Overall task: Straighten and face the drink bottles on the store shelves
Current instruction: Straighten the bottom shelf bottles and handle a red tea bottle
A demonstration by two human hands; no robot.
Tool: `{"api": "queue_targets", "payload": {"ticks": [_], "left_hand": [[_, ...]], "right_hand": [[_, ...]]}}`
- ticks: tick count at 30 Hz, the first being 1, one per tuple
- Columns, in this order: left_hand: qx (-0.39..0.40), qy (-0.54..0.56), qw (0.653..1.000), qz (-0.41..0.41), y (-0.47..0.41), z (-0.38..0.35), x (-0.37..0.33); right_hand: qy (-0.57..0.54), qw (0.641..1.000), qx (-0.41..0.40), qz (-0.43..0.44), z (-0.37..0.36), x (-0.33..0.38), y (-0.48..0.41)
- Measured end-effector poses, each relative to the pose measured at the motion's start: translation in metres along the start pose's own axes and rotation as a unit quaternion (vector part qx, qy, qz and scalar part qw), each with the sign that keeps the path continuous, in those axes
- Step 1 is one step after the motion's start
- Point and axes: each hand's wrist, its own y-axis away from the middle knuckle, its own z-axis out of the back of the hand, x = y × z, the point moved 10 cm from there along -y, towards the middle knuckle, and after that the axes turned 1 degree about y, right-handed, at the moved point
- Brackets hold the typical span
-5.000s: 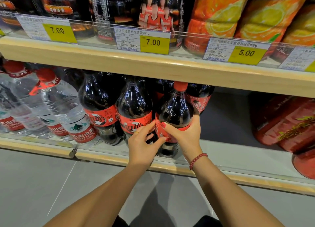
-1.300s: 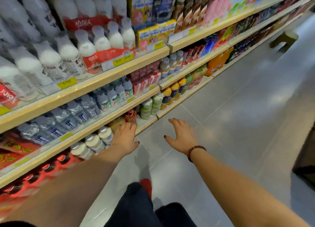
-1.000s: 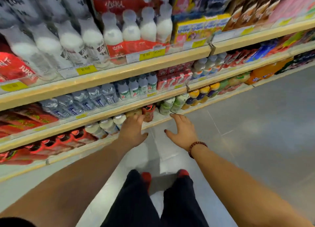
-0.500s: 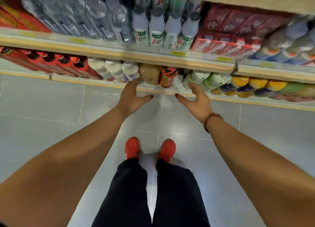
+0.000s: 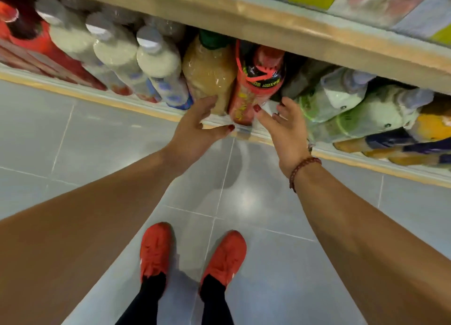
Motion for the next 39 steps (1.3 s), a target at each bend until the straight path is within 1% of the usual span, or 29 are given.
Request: {"api": "queue_targets", "payload": {"ticks": [2, 5, 7, 10, 12, 15, 19, 23, 25, 28, 32, 34, 36, 39], "left_hand": [[0.005, 0.024, 1.000, -0.010, -0.018, -0.009, 0.010], [0.002, 0.061, 0.998, -0.018, -0.040, -0.020, 0.019], [0.008, 0.088, 0.996, -0.027, -0.051, -0.029, 0.022], [0.029, 0.133, 0.990, -0.027, -0.061, -0.042, 0.028], [0.040, 0.145, 0.988, -0.032, -0.065, -0.046, 0.027], [0.041, 0.147, 0.988, -0.031, -0.064, -0.048, 0.025], [0.055, 0.149, 0.987, -0.033, -0.062, -0.049, 0.021], [0.063, 0.147, 0.986, -0.036, -0.050, -0.051, 0.021], [0.064, 0.144, 0.986, -0.045, -0.042, -0.050, 0.021], [0.075, 0.111, 0.990, -0.047, -0.030, -0.047, 0.027], [0.095, 0.092, 0.990, -0.041, -0.011, -0.039, 0.030], [0.085, 0.071, 0.993, -0.044, -0.004, -0.026, 0.028], [0.071, 0.065, 0.994, -0.053, 0.005, -0.011, 0.022], [0.069, 0.032, 0.995, -0.062, 0.021, 0.013, 0.019]], "right_hand": [[-0.029, 0.999, -0.008, 0.016, -0.002, -0.002, -0.024], [-0.022, 0.998, 0.006, 0.058, -0.003, 0.007, -0.051], [-0.011, 0.995, 0.034, 0.097, -0.007, 0.016, -0.060], [-0.002, 0.983, 0.095, 0.156, -0.022, 0.031, -0.064], [0.006, 0.978, 0.113, 0.175, -0.031, 0.038, -0.068], [0.014, 0.980, 0.096, 0.174, -0.035, 0.040, -0.072], [0.062, 0.981, 0.056, 0.176, -0.028, 0.040, -0.069], [0.094, 0.975, -0.024, 0.201, -0.014, 0.035, -0.046], [0.098, 0.971, -0.032, 0.218, -0.012, 0.033, -0.033], [0.139, 0.958, -0.030, 0.251, -0.016, 0.035, -0.014], [0.166, 0.942, -0.020, 0.292, -0.025, 0.055, 0.015], [0.161, 0.945, -0.024, 0.284, -0.027, 0.065, 0.026], [0.129, 0.958, -0.026, 0.254, -0.026, 0.071, 0.038], [0.056, 0.979, 0.021, 0.196, -0.038, 0.076, 0.062]]}}
